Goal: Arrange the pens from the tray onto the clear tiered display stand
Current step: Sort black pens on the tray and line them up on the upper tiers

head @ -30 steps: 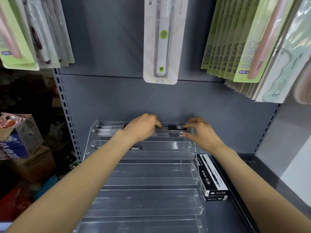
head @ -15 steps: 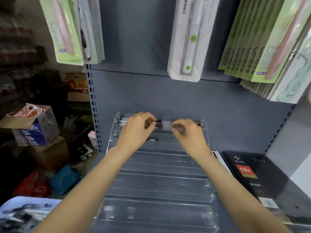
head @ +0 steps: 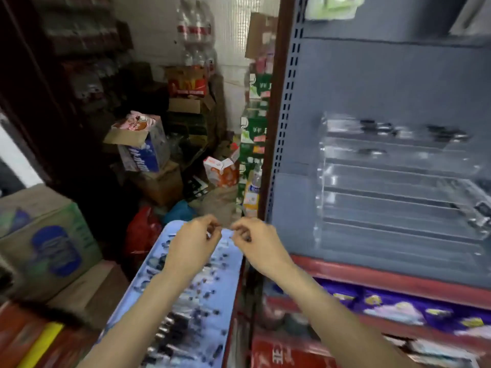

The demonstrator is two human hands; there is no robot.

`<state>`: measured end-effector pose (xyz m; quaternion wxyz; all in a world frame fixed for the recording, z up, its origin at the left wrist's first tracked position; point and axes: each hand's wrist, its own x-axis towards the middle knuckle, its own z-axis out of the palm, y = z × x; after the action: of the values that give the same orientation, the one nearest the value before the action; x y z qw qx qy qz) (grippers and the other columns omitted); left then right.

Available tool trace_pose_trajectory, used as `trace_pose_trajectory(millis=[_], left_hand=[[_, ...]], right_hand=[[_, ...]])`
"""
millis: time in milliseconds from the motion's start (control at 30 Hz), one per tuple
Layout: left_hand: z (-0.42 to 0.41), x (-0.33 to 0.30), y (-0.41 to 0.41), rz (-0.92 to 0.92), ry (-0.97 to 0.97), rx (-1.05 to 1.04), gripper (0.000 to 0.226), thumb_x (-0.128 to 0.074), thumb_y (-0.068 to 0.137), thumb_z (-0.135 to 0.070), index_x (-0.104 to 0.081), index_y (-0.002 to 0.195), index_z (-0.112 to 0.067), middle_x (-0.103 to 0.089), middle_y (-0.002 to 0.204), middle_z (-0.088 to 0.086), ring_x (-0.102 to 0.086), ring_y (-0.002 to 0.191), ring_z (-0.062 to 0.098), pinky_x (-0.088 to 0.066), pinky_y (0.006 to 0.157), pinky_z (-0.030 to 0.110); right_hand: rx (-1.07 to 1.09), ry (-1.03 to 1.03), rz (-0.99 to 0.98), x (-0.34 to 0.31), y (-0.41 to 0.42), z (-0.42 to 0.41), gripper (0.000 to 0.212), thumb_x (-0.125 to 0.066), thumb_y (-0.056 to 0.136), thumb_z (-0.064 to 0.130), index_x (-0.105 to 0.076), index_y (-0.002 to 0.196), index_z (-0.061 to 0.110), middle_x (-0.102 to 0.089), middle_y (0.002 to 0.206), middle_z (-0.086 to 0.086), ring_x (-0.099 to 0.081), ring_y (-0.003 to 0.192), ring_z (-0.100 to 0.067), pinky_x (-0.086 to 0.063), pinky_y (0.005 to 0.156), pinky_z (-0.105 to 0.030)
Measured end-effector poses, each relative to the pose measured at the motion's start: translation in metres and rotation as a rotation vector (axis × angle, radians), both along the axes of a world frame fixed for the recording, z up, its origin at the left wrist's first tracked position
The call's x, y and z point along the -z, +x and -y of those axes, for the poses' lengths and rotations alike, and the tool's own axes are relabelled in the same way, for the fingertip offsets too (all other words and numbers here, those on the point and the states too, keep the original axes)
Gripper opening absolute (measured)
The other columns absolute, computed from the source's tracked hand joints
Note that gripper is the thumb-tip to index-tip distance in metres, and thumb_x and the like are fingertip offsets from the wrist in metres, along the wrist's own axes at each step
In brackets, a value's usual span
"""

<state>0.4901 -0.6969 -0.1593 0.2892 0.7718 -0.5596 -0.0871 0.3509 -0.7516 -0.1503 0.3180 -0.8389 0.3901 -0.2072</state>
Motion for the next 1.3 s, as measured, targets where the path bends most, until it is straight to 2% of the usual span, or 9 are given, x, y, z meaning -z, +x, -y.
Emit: trace_pose_trajectory(millis=[133, 233, 367, 500, 733, 867, 1067, 1200, 1300], left_hand=[[-0.057, 0.046, 0.066, -0.054, 0.138, -0.05, 0.015, -0.057, 0.088, -0.017, -0.067, 0.099, -0.013, -0.071, 0.097, 0.007, -0.064, 0.095, 0.027, -0.046, 0.075, 0.033], [-0.088, 0.086, 0.106, -0.081, 0.212, -0.046, 0.012, -0.058, 0.086, -0.015, -0.066, 0.093, -0.011, -0.07, 0.093, 0.012, -0.065, 0.092, 0.031, -0.049, 0.075, 0.036], [-0.11, 0.126, 0.133, -0.055, 0.264, 0.045, 0.029, -0.055, 0.09, -0.016, -0.06, 0.118, -0.012, -0.061, 0.119, 0.011, -0.056, 0.112, 0.029, -0.045, 0.093, 0.035], [-0.12, 0.151, 0.142, 0.085, 0.356, 0.209, 0.045, -0.047, 0.095, -0.022, -0.041, 0.139, -0.016, -0.039, 0.147, 0.004, -0.038, 0.134, 0.023, -0.034, 0.107, 0.032], [-0.128, 0.162, 0.146, -0.057, 0.39, 0.229, 0.049, -0.048, 0.096, -0.022, -0.035, 0.142, -0.019, -0.027, 0.153, 0.0, -0.045, 0.128, 0.022, -0.039, 0.105, 0.034], [-0.121, 0.161, 0.146, -0.134, 0.328, 0.164, 0.041, -0.054, 0.093, -0.015, -0.048, 0.133, -0.014, -0.046, 0.138, 0.006, -0.045, 0.125, 0.025, -0.039, 0.104, 0.032], [-0.116, 0.158, 0.144, -0.167, 0.286, 0.099, 0.037, -0.059, 0.09, -0.018, -0.053, 0.127, -0.014, -0.051, 0.126, 0.007, -0.048, 0.116, 0.024, -0.043, 0.094, 0.031], [-0.112, 0.143, 0.14, -0.286, 0.127, 0.0, 0.034, -0.062, 0.089, -0.02, -0.056, 0.122, -0.014, -0.053, 0.123, 0.008, -0.049, 0.116, 0.022, -0.037, 0.094, 0.025], [-0.097, 0.118, 0.13, -0.414, -0.045, -0.193, 0.041, -0.065, 0.086, -0.024, -0.051, 0.122, -0.011, -0.05, 0.121, 0.007, -0.05, 0.11, 0.019, -0.041, 0.094, 0.028]], right_hand=[[-0.072, 0.173, -0.183, 0.051, 0.055, -0.043, 0.025, -0.048, 0.096, 0.01, -0.058, 0.118, 0.003, -0.061, 0.113, -0.017, -0.057, 0.102, -0.029, -0.043, 0.092, -0.035], [-0.08, 0.216, -0.296, 0.085, 0.08, -0.06, 0.029, -0.047, 0.096, 0.009, -0.057, 0.123, 0.005, -0.058, 0.123, -0.014, -0.057, 0.107, -0.028, -0.043, 0.094, -0.035], [-0.092, 0.22, -0.442, 0.118, 0.098, -0.073, 0.035, -0.049, 0.097, 0.018, -0.05, 0.132, 0.012, -0.048, 0.133, -0.012, -0.055, 0.111, -0.029, -0.045, 0.096, -0.038], [-0.114, 0.175, -0.52, 0.136, 0.105, -0.081, 0.033, -0.048, 0.097, 0.017, -0.048, 0.13, 0.012, -0.047, 0.128, -0.008, -0.053, 0.112, -0.026, -0.042, 0.094, -0.029], [-0.118, 0.107, -0.62, 0.138, 0.109, -0.08, 0.024, -0.051, 0.095, 0.017, -0.048, 0.118, 0.011, -0.047, 0.118, -0.011, -0.049, 0.105, -0.028, -0.044, 0.082, -0.038], [-0.139, 0.133, -0.619, 0.138, 0.11, -0.073, 0.016, -0.054, 0.094, 0.016, -0.053, 0.108, 0.009, -0.053, 0.112, -0.012, -0.053, 0.099, -0.029, -0.047, 0.082, -0.039], [-0.127, 0.073, -0.571, 0.139, 0.108, -0.071, 0.007, -0.052, 0.095, 0.016, -0.057, 0.095, 0.011, -0.056, 0.097, -0.009, -0.057, 0.088, -0.029, -0.046, 0.071, -0.037], [-0.053, 0.156, -0.379, 0.129, 0.103, -0.069, 0.009, -0.057, 0.092, 0.011, -0.064, 0.087, 0.007, -0.064, 0.087, -0.01, -0.06, 0.08, -0.028, -0.051, 0.074, -0.042], [0.033, 0.21, -0.198, 0.109, 0.093, -0.065, 0.013, -0.059, 0.092, 0.015, -0.067, 0.091, 0.005, -0.065, 0.084, -0.004, -0.059, 0.077, -0.02, -0.048, 0.076, -0.027]])
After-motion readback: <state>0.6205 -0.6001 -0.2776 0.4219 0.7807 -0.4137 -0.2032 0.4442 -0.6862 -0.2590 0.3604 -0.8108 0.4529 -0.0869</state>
